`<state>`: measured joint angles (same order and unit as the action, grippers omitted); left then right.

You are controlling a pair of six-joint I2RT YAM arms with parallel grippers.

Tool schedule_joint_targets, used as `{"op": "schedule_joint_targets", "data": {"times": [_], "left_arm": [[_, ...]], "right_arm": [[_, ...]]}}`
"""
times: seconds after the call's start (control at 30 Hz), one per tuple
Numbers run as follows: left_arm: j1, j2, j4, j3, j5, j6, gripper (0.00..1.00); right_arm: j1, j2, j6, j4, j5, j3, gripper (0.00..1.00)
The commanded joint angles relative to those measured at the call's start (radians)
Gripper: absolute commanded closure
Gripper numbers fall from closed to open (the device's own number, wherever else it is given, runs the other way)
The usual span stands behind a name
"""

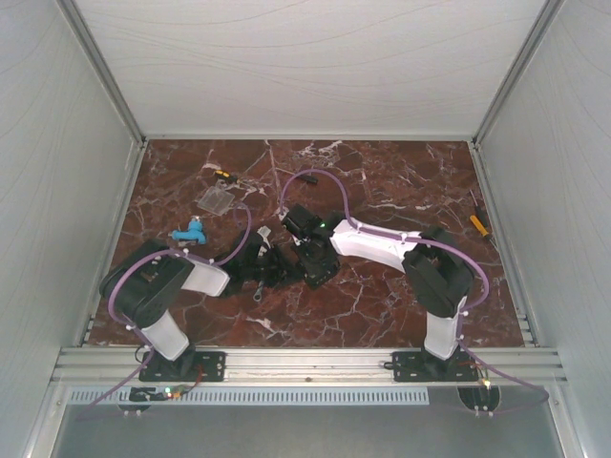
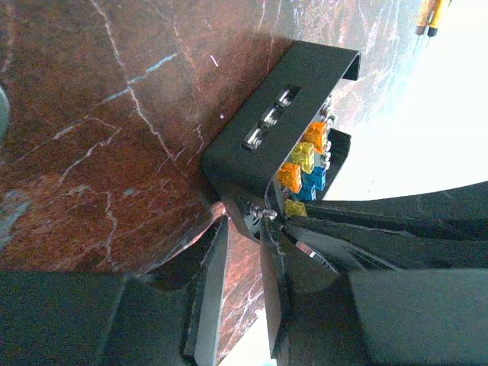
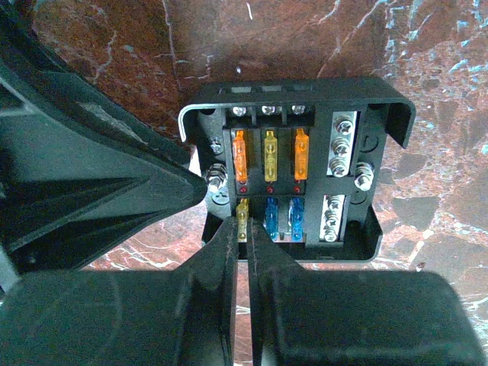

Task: Snap on the fuse box
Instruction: Install the fuse at the fuse box base.

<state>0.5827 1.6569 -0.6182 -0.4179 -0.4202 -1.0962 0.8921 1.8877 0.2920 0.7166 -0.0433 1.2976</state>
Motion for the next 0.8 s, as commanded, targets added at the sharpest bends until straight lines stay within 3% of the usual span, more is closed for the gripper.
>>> {"op": "schedule_joint_targets", "data": {"times": [0.0, 0.27, 0.5, 0.77], "left_arm": [[0.004, 0.004, -0.006, -0.022, -0.008, -0.001, 0.76], [0.003, -0.017, -0.011, -0.013, -0.002, -0.005, 0.76], [0.003, -0.041, 0.004, -0.016, 0.006, -0.002, 0.72], [0.003, -0.037, 0.031, -0.033, 0.026, 0.013, 0.7]], "right_arm": [[0.007, 0.16, 0.0, 0.053, -0.021, -0.151, 1.0], [0.019, -0.002, -0.024, 0.03, -0.02, -0.098, 1.0], [0.028, -0.101, -0.041, 0.027, -0.004, 0.0, 0.82], [0.025, -0.113, -0.02, -0.002, -0.03, 0.031, 0.79]]}}
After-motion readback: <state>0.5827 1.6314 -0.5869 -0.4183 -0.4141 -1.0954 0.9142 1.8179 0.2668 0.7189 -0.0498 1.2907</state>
